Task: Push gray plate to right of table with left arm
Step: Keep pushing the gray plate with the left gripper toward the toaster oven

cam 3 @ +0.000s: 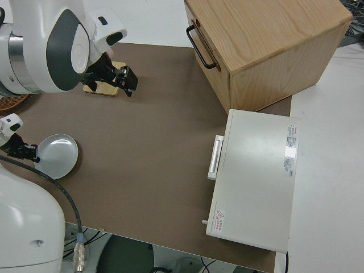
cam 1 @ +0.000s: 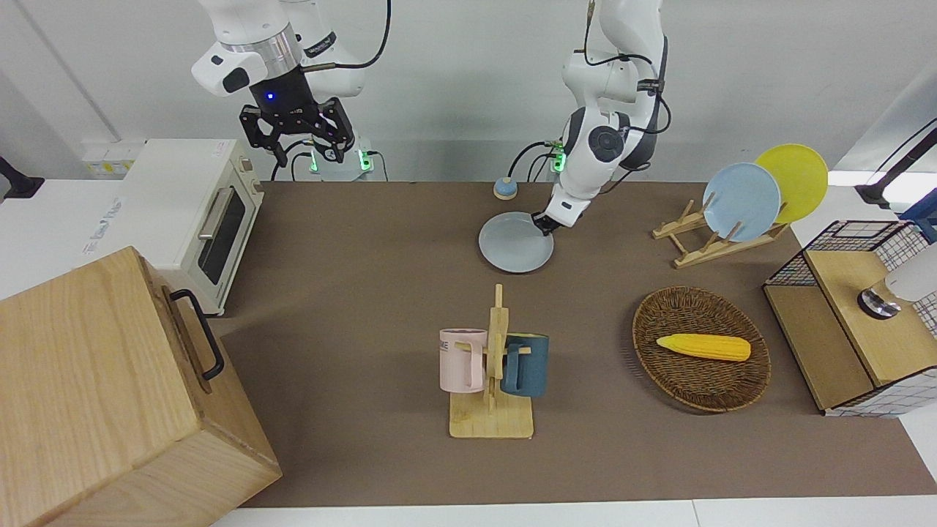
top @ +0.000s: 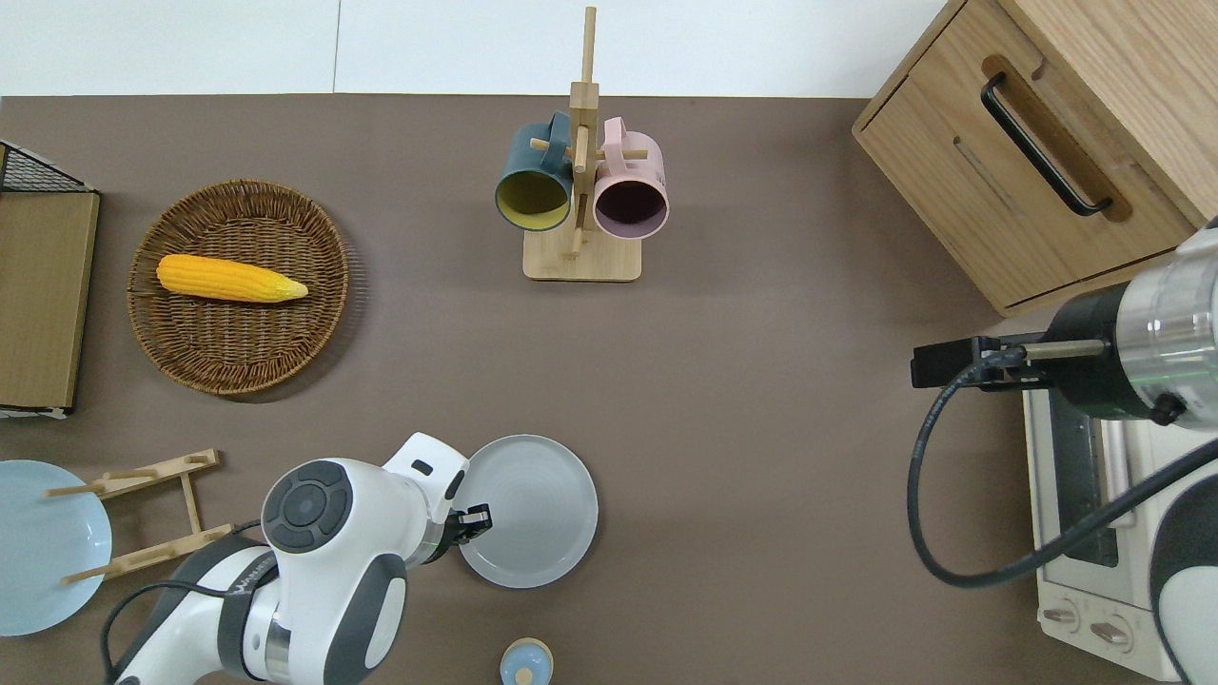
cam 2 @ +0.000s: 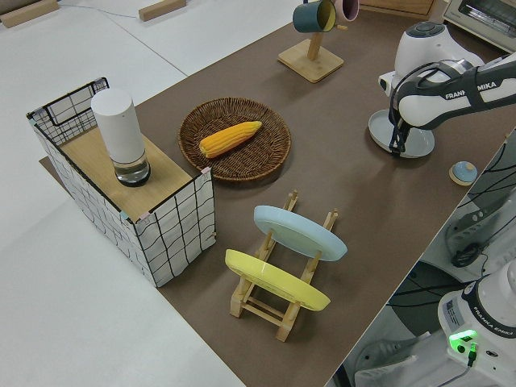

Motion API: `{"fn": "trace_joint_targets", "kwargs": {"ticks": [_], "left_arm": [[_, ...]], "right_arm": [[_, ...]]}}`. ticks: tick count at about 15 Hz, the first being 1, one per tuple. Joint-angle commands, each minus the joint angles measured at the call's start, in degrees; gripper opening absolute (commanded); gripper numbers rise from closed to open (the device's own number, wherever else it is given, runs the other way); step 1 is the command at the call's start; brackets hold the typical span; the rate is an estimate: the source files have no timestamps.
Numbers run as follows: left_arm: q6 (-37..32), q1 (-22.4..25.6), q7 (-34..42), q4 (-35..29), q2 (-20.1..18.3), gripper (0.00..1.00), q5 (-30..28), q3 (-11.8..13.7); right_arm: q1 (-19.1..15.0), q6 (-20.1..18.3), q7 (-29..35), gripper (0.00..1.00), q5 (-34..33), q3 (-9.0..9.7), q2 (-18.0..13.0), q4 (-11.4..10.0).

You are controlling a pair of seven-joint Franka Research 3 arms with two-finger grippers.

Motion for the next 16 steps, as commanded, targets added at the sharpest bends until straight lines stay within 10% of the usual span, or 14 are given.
{"fn": "trace_joint_targets", "kwargs": {"ticks": [1, 16], "left_arm": [[3.6, -1.0, -5.1, 0.6, 1.8, 0.00, -3.0, -4.4], [9.9, -1.5, -20.6, 8.8, 9.3, 0.00, -3.7, -14.5]], "right_arm": [[-0.4, -0.3, 0.1, 0.996, 0.9, 0.23, 0.4, 0.8], [-0.4, -0.3, 0.1, 0.996, 0.9, 0.23, 0.4, 0.8]]}}
